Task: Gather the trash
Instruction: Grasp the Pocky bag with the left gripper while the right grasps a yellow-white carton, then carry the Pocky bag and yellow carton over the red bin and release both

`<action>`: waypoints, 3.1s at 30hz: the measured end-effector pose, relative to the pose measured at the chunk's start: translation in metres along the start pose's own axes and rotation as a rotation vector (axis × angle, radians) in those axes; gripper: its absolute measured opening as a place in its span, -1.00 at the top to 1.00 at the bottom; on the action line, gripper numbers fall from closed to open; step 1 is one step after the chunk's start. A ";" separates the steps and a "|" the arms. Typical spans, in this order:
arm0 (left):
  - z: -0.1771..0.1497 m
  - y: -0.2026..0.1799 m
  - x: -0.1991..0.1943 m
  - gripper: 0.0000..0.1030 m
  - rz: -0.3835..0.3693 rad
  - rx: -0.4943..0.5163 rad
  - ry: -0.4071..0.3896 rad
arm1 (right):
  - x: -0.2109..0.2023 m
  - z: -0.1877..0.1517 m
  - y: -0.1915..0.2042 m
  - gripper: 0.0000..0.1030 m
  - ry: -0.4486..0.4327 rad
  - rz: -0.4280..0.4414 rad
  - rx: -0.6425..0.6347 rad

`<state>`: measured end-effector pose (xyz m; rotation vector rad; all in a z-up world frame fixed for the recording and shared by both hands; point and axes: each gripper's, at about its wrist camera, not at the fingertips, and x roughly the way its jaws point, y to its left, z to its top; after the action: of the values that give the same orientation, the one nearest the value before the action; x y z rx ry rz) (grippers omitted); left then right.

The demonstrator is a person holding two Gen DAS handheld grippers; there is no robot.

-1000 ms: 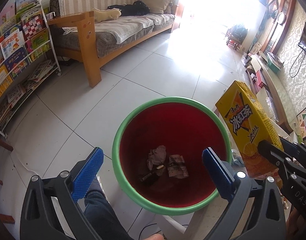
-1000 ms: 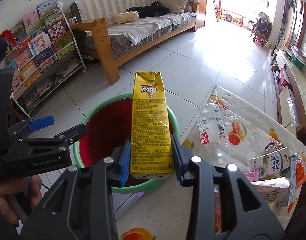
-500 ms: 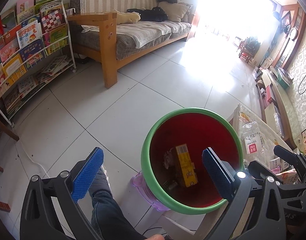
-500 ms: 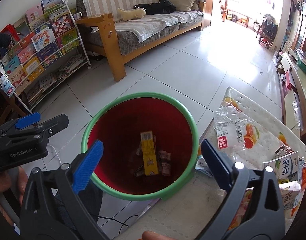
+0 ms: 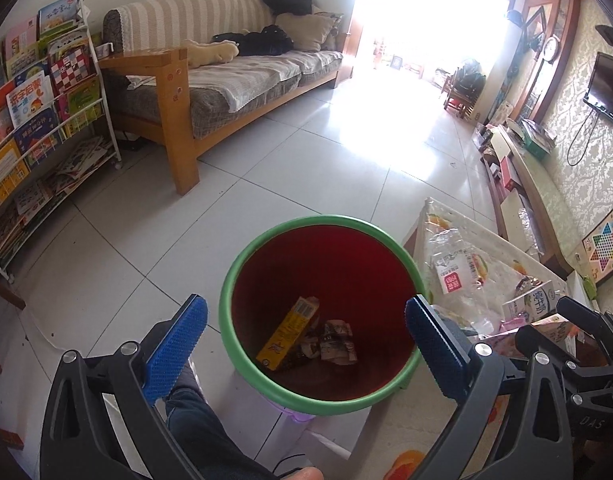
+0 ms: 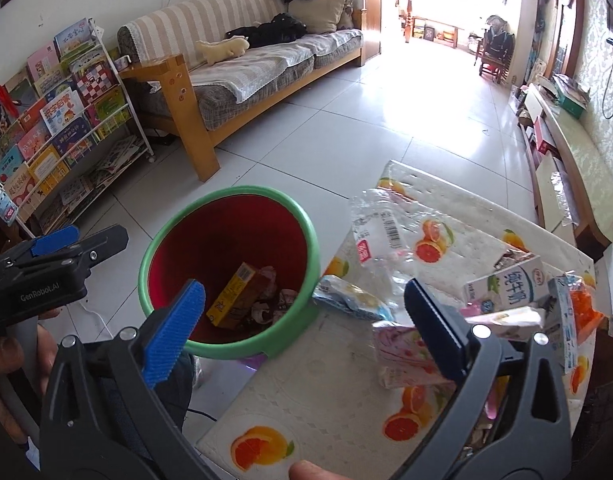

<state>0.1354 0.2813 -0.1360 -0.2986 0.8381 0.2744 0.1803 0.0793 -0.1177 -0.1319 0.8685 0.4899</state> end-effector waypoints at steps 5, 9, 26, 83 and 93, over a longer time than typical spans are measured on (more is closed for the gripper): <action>-0.010 -0.047 -0.013 -0.85 -0.078 0.061 -0.002 | -0.039 -0.019 -0.042 -0.91 -0.042 -0.059 0.036; -0.022 -0.084 -0.021 -0.85 -0.151 0.107 0.007 | -0.064 -0.034 -0.083 -0.91 -0.062 -0.100 0.110; -0.073 -0.197 -0.006 -0.85 -0.279 0.305 0.083 | -0.099 -0.113 -0.191 -0.91 -0.028 -0.309 0.183; -0.072 -0.247 0.112 -0.54 -0.318 0.645 0.240 | 0.060 -0.115 -0.238 0.19 0.293 -0.088 0.300; -0.055 -0.235 0.077 -0.54 -0.341 0.578 0.171 | 0.017 -0.112 -0.237 0.20 0.222 -0.097 0.314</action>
<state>0.2297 0.0532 -0.1940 0.0816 0.9799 -0.3168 0.2215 -0.1583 -0.2230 0.0616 1.1399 0.2459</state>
